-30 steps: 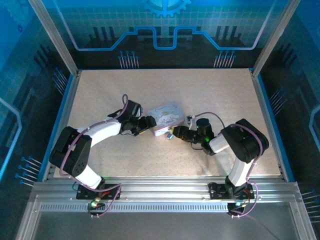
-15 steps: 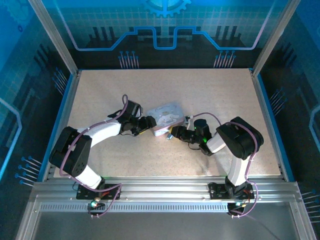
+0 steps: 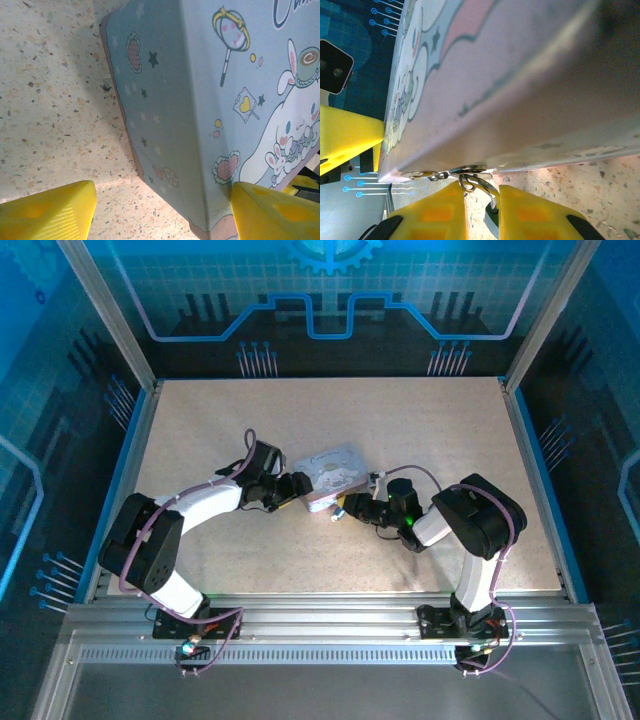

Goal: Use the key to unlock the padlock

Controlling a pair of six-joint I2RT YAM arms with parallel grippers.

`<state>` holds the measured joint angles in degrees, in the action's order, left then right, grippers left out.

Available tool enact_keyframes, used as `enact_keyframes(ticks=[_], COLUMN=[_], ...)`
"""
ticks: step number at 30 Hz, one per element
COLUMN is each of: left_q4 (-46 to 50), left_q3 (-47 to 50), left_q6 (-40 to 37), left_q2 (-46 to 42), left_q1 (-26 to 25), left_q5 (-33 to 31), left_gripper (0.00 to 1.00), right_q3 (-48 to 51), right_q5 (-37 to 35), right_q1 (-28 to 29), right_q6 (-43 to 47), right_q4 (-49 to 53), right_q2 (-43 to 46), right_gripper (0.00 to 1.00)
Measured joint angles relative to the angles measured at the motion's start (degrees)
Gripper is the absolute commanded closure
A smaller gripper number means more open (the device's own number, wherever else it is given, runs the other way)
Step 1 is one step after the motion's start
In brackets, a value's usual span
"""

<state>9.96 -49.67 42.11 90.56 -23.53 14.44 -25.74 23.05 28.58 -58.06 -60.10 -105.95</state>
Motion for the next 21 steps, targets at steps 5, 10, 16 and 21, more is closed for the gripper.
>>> enact_keyframes(ticks=[5,10,16,21], left_q4=[-0.1,-0.1,-0.1,0.0], left_q3=[0.0,0.0,0.0,0.1], left_q6=[0.2,0.4,0.5,1.0], left_q2=[0.0,0.0,0.0,-0.1], left_q1=[0.0,0.0,0.0,0.0], left_q5=[0.0,0.0,0.0,0.0], left_gripper=[0.28,0.28,0.28,0.28], right_q3=[0.3,0.9,1.0,1.0], right_q5=[-0.4,-1.1,-1.6,-1.6], right_q1=[0.0,0.0,0.0,0.0], right_q6=[0.0,0.1,0.2,0.2], right_q4=[0.5,1.7,2.2,2.6], right_q2=[0.0,0.9,1.7,2.0], right_gripper=[0.86,0.89,0.91,0.92])
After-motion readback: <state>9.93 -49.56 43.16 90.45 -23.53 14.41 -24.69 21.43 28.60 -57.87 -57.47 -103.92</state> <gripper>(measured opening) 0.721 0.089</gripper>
